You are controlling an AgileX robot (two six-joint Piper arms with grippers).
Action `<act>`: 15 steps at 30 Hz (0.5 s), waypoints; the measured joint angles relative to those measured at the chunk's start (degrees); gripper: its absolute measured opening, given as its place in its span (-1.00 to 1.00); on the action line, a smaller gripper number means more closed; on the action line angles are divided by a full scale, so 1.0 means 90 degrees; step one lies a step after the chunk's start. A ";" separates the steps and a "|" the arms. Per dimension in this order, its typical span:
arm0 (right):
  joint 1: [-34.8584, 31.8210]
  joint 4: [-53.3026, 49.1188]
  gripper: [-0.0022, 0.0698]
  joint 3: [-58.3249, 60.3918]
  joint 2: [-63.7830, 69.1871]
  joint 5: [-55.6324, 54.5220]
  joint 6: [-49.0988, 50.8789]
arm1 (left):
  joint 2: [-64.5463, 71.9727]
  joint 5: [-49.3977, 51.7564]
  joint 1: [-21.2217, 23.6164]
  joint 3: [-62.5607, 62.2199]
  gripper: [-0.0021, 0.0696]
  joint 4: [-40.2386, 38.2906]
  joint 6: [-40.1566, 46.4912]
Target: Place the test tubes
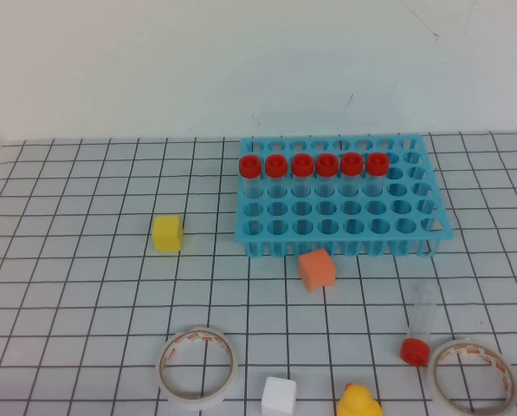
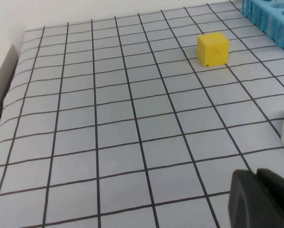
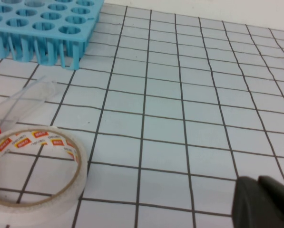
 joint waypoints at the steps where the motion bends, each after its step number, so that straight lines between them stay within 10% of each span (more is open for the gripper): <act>1: 0.0000 0.0000 -0.94 0.0000 0.0000 0.0000 0.0000 | 0.0000 0.0000 0.0000 0.0000 -0.95 0.0000 0.0000; 15: 0.0000 -0.0045 -0.94 0.0068 0.0000 -0.3193 -0.0050 | 0.0000 -0.2882 0.0000 0.0014 -0.95 0.0474 0.0011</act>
